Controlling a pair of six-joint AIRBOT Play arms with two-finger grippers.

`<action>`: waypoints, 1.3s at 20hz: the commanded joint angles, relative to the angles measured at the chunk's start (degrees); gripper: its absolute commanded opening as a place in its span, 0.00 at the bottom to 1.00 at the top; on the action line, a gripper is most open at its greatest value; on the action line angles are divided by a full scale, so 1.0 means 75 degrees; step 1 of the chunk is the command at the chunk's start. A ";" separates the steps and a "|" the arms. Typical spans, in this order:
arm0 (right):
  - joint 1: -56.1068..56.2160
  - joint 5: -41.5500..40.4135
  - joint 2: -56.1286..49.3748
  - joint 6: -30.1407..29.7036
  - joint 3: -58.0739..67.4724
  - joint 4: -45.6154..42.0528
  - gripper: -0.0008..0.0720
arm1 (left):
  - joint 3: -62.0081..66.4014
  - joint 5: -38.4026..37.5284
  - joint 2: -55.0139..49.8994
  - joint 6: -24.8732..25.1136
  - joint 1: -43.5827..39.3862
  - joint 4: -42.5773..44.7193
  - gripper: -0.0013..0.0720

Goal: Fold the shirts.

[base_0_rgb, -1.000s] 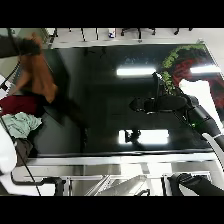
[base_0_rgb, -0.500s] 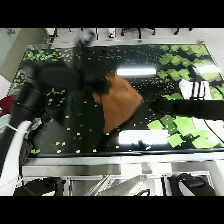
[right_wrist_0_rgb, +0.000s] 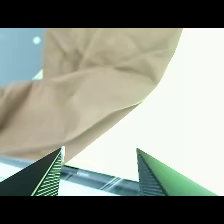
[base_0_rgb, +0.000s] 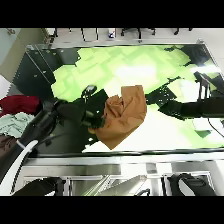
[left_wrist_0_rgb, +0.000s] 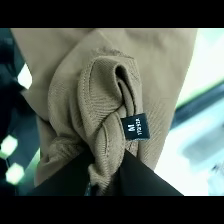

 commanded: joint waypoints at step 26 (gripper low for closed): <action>0.0580 0.1460 -0.6642 -0.1218 0.3037 0.1332 0.71 | -0.1425 0.3040 0.0443 0.1935 0.8163 -0.1533 0.97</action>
